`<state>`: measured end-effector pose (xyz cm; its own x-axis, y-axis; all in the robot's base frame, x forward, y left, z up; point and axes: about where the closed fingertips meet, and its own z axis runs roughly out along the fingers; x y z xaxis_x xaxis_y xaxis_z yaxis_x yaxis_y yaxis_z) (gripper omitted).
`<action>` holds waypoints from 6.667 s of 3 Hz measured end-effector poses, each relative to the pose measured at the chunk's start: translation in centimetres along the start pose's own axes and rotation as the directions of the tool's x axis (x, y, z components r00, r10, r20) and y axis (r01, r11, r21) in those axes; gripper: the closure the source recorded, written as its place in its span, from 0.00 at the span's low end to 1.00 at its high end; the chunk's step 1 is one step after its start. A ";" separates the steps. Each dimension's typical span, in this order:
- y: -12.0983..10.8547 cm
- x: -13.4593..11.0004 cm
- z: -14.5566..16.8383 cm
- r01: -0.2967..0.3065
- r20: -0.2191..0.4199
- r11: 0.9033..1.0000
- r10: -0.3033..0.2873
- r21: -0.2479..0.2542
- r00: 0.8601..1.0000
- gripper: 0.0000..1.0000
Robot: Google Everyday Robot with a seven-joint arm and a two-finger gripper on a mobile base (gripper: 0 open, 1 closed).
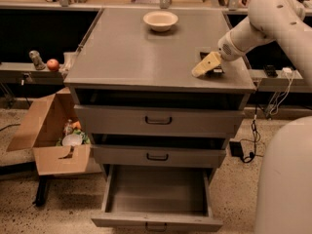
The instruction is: Place rxbar chocolate into bottom drawer
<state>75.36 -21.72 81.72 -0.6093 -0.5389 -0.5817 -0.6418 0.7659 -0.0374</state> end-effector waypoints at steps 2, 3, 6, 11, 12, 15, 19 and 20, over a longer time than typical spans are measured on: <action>-0.1 -0.9 -1.3 0.000 0.000 1.000 0.000 0.000 1.000 0.99; 1.4 -2.7 -2.9 0.077 0.083 0.997 -0.077 -0.008 0.994 1.00; 7.7 -6.2 -8.7 0.365 0.344 0.922 -0.304 -0.127 0.888 1.00; 21.3 8.0 -10.4 0.620 0.517 0.709 -0.413 -0.335 0.750 1.00; 23.2 14.4 -6.3 0.565 0.474 0.733 -0.370 -0.378 0.799 1.00; 28.8 26.3 2.4 0.389 0.356 0.715 -0.207 -0.581 0.911 1.00; 32.2 35.0 21.9 0.283 0.408 0.774 -0.035 -0.566 0.912 1.00; 32.2 35.0 21.9 0.283 0.408 0.774 -0.035 -0.566 0.912 1.00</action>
Offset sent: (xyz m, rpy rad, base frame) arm -0.0020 0.0102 0.0113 0.0102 -0.0637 0.0402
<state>43.57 -8.28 42.35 -0.3430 -0.3757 -0.8609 -0.9330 0.2422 0.2661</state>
